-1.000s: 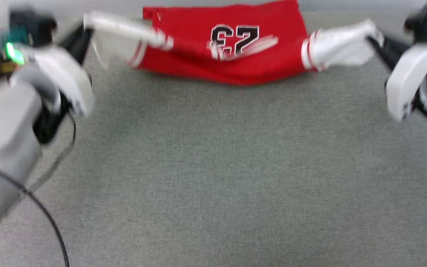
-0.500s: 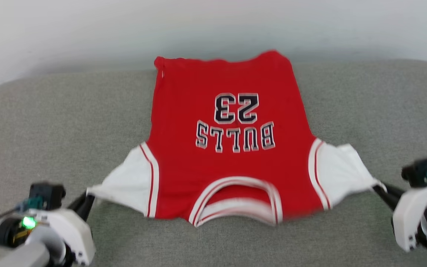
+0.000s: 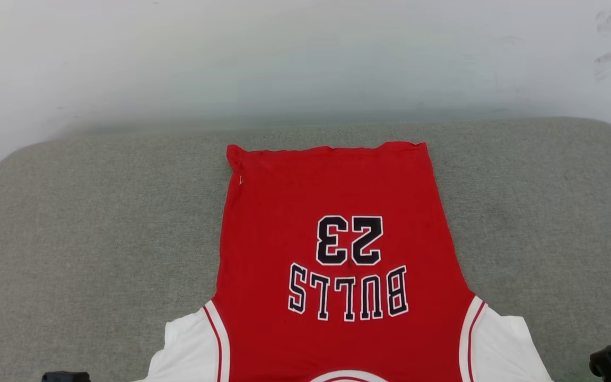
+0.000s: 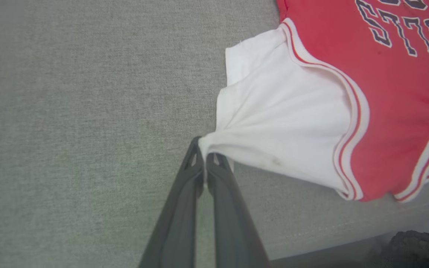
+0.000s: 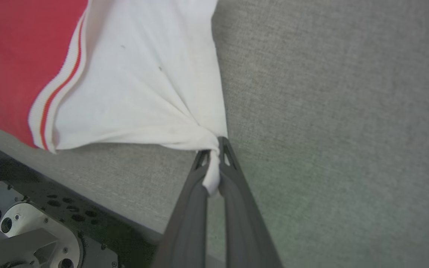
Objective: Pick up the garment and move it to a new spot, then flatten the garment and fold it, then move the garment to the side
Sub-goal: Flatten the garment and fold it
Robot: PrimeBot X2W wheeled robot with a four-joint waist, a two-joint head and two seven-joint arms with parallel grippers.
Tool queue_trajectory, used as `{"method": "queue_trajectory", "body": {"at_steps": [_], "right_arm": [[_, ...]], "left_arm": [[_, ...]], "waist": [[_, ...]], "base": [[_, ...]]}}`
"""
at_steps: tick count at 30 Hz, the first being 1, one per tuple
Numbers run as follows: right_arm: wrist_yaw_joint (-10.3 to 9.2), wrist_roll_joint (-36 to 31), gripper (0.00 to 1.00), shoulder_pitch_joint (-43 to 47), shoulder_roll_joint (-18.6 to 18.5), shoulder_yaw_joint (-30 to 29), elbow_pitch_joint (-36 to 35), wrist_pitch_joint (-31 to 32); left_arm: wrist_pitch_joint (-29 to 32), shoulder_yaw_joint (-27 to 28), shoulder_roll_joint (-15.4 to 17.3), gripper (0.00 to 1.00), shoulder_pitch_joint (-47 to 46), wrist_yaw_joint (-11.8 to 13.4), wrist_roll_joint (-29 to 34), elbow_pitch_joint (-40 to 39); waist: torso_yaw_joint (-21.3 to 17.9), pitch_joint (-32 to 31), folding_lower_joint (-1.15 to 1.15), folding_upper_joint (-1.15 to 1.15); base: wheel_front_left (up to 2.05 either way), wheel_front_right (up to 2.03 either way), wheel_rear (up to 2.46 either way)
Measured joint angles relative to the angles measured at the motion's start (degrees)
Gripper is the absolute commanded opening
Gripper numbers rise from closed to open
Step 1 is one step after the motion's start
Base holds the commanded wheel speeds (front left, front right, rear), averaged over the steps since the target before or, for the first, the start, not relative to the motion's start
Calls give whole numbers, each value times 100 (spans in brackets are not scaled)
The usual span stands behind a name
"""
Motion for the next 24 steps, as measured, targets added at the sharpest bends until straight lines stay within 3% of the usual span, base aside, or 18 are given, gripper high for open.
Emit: {"method": "queue_trajectory", "body": {"at_steps": [4, 5, 7, 11, 17, 24], "right_arm": [[0, -59, 0, 204, -46, -330, -178, 256], [0, -110, 17, 211, -25, -403, -200, 301], [-1, -241, 100, 208, 24, -587, -270, 327], [-2, -279, 100, 38, 32, -1121, -531, 447], [-3, -380, 100, -886, -268, -2292, -1265, 716], [-3, -714, 100, -2198, -227, -3307, -1998, 1619]], "left_arm": [[-1, 222, -154, 0, 200, 85, 151, -108], [-1, 267, -176, 0, 238, 85, 189, -122], [0, 361, -218, 0, 259, 85, 269, -148], [0, 621, -289, 0, 255, 124, 523, -238], [0, 858, -393, 0, 143, 159, 878, -410], [0, 928, -586, 0, -264, 158, 1203, -592]], "waist": [[-19, 36, 1, 0], [-23, 49, 1, 0], [-27, 76, 1, 0], [-25, 168, 1, 0], [20, 404, 2, 0], [205, 833, 2, 0]], "base": [[0, 0, 0], [0, 0, 0], [0, 0, 0], [0, 0, 0], [0, 0, 0], [0, 0, 0]]}}
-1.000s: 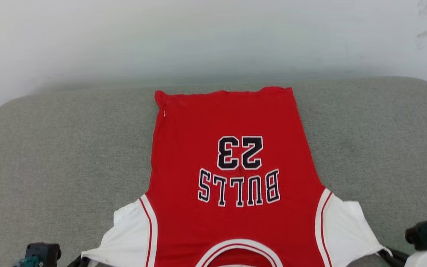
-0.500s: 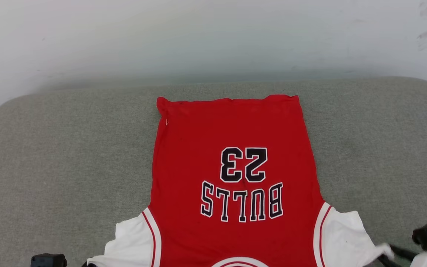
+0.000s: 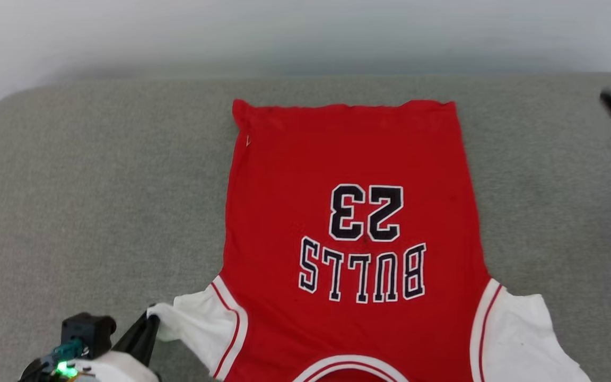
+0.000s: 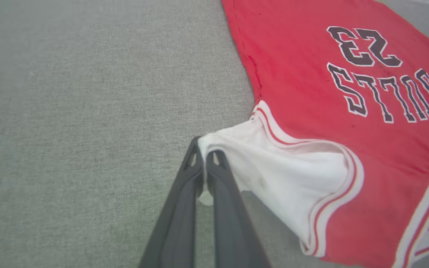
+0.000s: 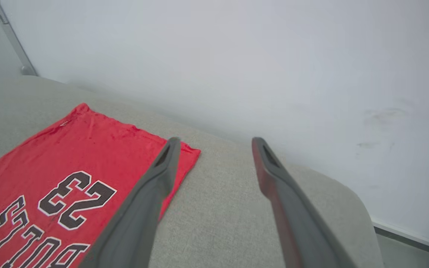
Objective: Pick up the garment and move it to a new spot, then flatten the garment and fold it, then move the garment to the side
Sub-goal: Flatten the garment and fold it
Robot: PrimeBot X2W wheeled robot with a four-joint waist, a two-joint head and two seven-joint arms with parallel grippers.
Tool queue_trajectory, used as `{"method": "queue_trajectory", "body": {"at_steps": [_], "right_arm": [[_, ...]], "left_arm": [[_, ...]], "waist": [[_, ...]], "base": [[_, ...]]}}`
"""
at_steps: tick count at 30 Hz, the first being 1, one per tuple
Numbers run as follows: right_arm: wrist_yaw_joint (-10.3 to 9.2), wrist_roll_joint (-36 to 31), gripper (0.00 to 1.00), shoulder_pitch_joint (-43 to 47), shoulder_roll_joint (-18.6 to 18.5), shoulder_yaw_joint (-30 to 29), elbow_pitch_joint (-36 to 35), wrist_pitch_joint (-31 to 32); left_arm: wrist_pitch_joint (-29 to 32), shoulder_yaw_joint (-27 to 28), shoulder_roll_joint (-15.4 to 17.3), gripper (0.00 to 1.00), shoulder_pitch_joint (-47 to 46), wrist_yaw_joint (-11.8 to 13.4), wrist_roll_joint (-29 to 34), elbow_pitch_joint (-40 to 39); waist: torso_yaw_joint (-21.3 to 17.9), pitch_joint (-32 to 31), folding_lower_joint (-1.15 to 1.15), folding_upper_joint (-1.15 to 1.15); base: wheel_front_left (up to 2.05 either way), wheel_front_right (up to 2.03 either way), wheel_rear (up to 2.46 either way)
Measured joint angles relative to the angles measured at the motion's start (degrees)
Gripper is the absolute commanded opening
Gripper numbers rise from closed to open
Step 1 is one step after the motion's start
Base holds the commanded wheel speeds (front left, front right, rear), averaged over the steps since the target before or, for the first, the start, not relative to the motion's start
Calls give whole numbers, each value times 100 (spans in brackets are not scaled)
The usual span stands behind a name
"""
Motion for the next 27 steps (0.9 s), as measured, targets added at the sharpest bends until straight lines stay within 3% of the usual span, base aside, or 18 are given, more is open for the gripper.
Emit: {"method": "queue_trajectory", "body": {"at_steps": [7, 16, 21, 27], "right_arm": [[0, -92, 100, -1588, 240, -249, 85, 1666], [0, 105, 100, -3199, 405, 558, 650, 4506], [0, -107, 100, -3656, 569, 719, 1226, 5421], [0, -621, 100, -3983, 969, 479, 1922, 5729]], "left_arm": [[0, 143, -215, 0, -466, 10, 298, -211], [-1, 304, -515, 0, -792, 76, 788, -546], [-1, 404, -711, 0, -925, 53, 1002, -655], [-1, 570, -928, 0, -1041, 23, 1271, -789]], "waist": [[280, 631, 1, 0], [665, 1567, 1, 0], [886, 2043, 1, 0], [1139, 2551, 1, 0]], "base": [[0, 0, 0], [0, 0, 0], [0, 0, 0], [0, 0, 0]]}}
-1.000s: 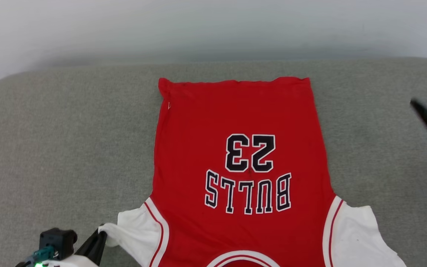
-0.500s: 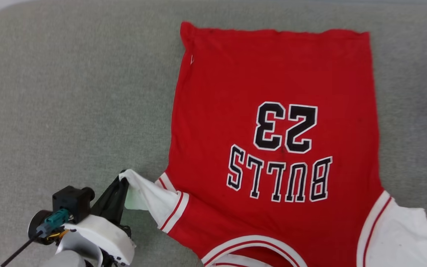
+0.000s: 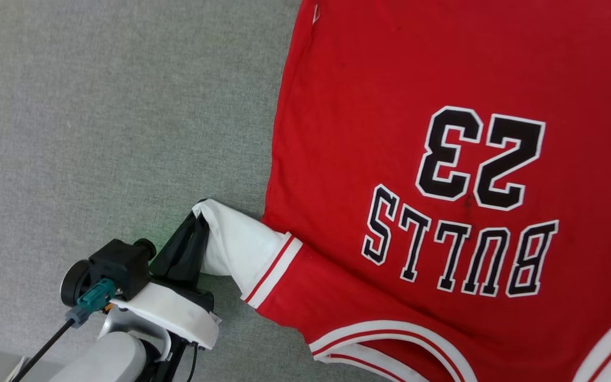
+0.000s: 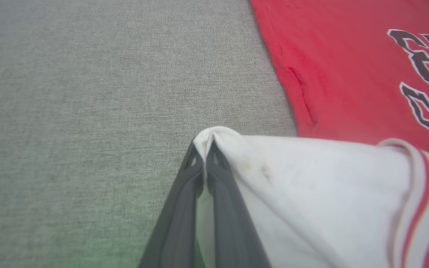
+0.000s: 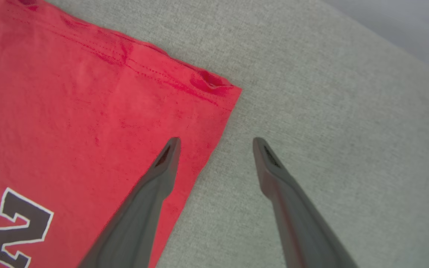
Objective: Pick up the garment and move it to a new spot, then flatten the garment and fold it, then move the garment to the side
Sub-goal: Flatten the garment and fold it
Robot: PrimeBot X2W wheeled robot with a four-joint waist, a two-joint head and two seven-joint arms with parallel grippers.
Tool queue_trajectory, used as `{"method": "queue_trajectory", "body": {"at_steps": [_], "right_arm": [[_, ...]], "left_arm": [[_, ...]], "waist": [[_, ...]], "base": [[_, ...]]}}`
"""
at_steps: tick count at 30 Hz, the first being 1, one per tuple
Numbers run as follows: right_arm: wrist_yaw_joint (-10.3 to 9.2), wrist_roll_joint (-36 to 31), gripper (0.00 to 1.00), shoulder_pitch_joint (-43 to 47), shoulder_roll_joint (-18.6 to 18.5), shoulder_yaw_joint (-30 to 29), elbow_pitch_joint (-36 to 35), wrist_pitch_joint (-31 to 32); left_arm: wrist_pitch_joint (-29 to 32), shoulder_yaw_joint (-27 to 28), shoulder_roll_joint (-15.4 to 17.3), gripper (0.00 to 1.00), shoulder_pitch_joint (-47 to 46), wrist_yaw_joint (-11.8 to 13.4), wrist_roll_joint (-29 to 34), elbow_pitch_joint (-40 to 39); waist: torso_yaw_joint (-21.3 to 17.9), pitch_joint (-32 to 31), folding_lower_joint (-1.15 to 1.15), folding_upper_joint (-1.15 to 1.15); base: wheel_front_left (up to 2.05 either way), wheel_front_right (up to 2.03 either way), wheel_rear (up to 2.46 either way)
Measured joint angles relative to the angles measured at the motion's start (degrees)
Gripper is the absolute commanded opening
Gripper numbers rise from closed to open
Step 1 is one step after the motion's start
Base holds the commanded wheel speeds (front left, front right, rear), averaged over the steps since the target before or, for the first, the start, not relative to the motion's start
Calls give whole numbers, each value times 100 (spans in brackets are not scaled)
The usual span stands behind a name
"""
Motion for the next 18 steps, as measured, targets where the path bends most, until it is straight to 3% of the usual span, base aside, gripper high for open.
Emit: {"method": "queue_trajectory", "body": {"at_steps": [3, 11, 12, 13, 18], "right_arm": [[0, -170, 100, 27, 189, -46, 250, 33], [-1, -272, 100, 294, 148, -147, 298, -57], [-1, -277, 81, 311, 159, -160, 302, -96], [-1, -290, 0, 326, 176, -168, 307, -144], [-1, -307, 0, 446, 328, -118, 325, -415]], "left_arm": [[-1, 42, -80, 0, -4, -34, 118, -44], [-7, 41, -298, 0, -88, -177, 279, 63], [-7, 53, -310, 0, -88, -183, 285, 88], [-7, 79, -320, 0, -87, -197, 293, 109], [-7, 205, -331, 0, 68, -216, 322, 211]], "waist": [[103, 214, 0, 0], [289, 340, -2, 0], [283, 319, -2, 0], [271, 291, -2, 0], [186, 27, -1, 0]], "base": [[0, 0, 0], [0, 0, 0], [0, 0, 0], [0, 0, 0], [0, 0, 0]]}}
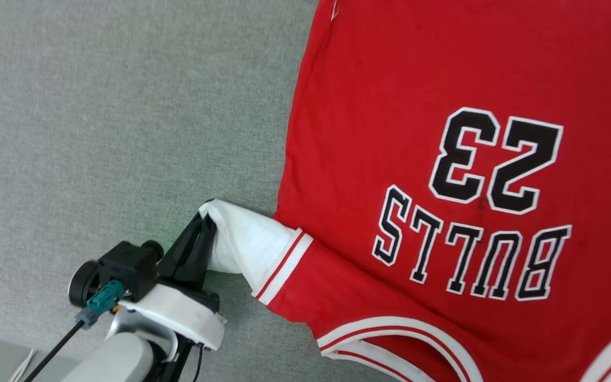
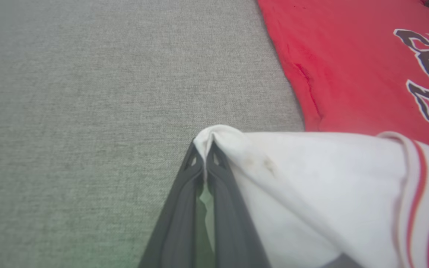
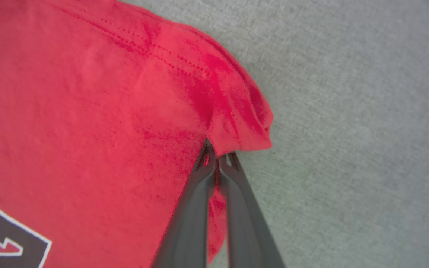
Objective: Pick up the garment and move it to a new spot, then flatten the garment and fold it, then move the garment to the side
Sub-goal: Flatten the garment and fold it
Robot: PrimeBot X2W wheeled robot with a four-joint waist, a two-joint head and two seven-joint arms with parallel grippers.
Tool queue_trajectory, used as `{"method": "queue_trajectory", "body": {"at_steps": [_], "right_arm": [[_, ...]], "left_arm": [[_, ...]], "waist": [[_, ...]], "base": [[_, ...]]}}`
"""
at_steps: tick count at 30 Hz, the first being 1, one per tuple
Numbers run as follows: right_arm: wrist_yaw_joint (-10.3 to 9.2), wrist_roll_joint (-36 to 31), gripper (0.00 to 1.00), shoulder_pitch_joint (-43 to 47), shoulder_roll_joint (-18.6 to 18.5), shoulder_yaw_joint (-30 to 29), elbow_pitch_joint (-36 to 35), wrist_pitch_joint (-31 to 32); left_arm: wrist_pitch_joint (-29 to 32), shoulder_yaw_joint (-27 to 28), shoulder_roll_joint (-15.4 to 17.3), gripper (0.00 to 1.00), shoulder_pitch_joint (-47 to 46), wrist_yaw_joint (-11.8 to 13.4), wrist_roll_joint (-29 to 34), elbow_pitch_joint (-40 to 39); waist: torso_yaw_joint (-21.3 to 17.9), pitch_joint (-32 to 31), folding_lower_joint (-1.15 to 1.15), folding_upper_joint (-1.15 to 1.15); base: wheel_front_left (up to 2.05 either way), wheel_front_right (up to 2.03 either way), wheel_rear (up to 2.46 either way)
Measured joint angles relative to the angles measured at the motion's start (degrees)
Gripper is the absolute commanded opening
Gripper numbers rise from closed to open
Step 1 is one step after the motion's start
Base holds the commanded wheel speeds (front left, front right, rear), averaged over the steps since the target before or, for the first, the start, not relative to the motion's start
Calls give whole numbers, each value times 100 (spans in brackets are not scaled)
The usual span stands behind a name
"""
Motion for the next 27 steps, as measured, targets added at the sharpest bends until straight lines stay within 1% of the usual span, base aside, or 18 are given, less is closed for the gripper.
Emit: {"method": "queue_trajectory", "body": {"at_steps": [4, 6, 7, 8, 10, 13, 17, 20, 22, 25, 27], "right_arm": [[0, 160, 0, 82, -37, 68, -79, -224], [0, 256, 0, 197, -189, 310, -318, -259], [0, 256, 0, 197, -189, 310, -318, -259], [1, 349, 0, 315, -287, 428, -445, -279], [0, 628, 0, 569, -533, 593, -677, -294], [0, 949, 0, 959, -1004, 775, -1144, -460], [0, 1462, 0, 1875, -1646, 921, -1791, -710], [1, 1739, 0, 2571, -2111, 900, -2232, -949], [0, 1901, 0, 3136, -2413, 855, -2443, -1055], [0, 2149, 0, 4018, -2746, 762, -2675, -1262], [0, 2285, 0, 4518, -2882, 614, -2732, -1469]], "left_arm": [[7, 151, 49, 0, 238, 45, -2, 3], [7, 202, 79, 0, 353, 62, -5, -1], [7, 202, 79, 0, 353, 62, -5, -1], [7, 238, 92, 0, 422, 81, -13, -5], [7, 280, 147, 0, 564, 122, -58, -7], [7, 313, 237, 0, 765, 171, -105, -15], [8, 342, 346, 0, 1070, 256, -185, -44], [8, 380, 441, 0, 1308, 345, -246, -89], [8, 378, 467, 0, 1421, 356, -260, -129], [11, 394, 524, 0, 1596, 410, -311, -176], [18, 417, 572, 0, 1683, 449, -345, -207]], "waist": [[-117, -339, 0, 0], [-190, -532, 0, 0], [-190, -532, 0, 0], [-229, -630, 0, 0], [-319, -823, 0, 0], [-465, -1100, 0, 0], [-640, -1478, 0, 0], [-782, -1730, -1, 0], [-873, -1882, -1, 0], [-1019, -2076, -1, 0], [-1116, -2174, -1, 0]], "base": [[0, 0, 0], [0, 0, 0], [0, 0, 0], [0, 0, 0], [0, 0, 0], [0, 0, 0], [0, 0, 0], [0, 0, 0], [0, 0, 0], [0, 0, 0], [0, 0, 0]]}}
